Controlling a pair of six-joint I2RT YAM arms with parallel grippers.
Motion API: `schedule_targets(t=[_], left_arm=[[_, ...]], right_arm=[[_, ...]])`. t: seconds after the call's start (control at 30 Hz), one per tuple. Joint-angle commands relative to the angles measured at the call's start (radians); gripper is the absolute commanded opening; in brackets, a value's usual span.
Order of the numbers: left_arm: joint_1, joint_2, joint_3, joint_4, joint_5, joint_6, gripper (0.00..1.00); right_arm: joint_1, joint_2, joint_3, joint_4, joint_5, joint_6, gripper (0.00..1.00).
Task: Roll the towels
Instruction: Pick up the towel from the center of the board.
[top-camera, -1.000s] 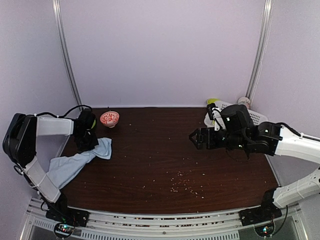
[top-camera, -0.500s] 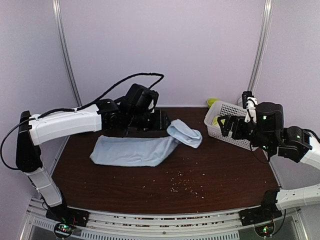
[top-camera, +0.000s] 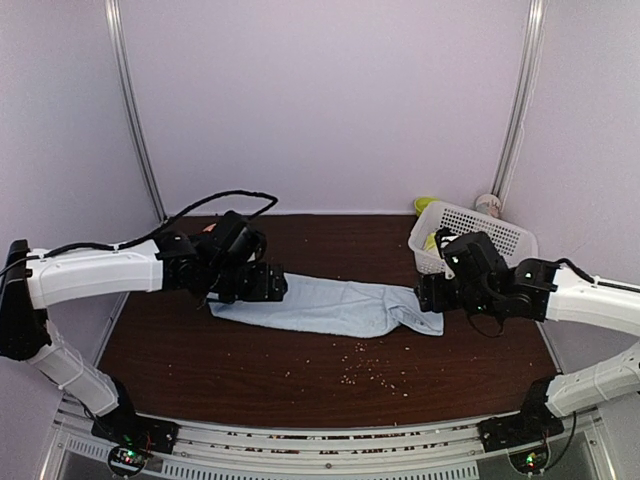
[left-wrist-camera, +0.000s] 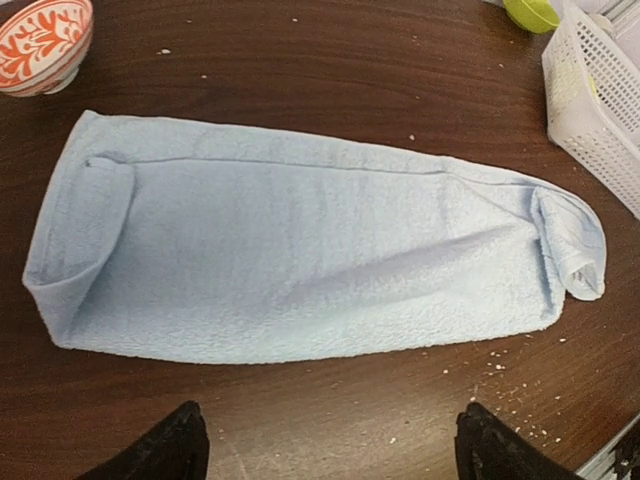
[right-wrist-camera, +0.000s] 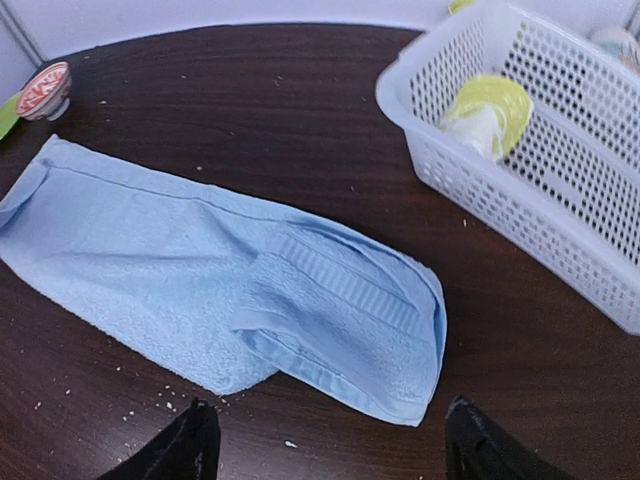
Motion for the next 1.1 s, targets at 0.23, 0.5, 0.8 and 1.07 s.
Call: schedule_targets(t=[0.23,0.5,0.8,1.07], left_arm=[[0.273,-0.23,-0.245,-0.008,-0.01,-0.004,0.84],[0.328,-0.313,-0.291,-0.045,-0.034,0.013,0.83],[0.35,-0.336,-0.325,-0.048,-0.038,0.012,0.82],[0.374,-0.475,-0.3,-0.059,-0.112,0.036,0.79]], right_arm=[[-0.102,0.249,-0.046,0.054,-0.147,0.037,0.67],[-0.125,0.441,0.033,0.061,-0.1,0.011,0.58],[-0.149,0.52,0.124,0.016,-0.083,-0.045,0.14],[-0.071,0.108,0.367,-0.067,-0.298,-0.231,0.0]])
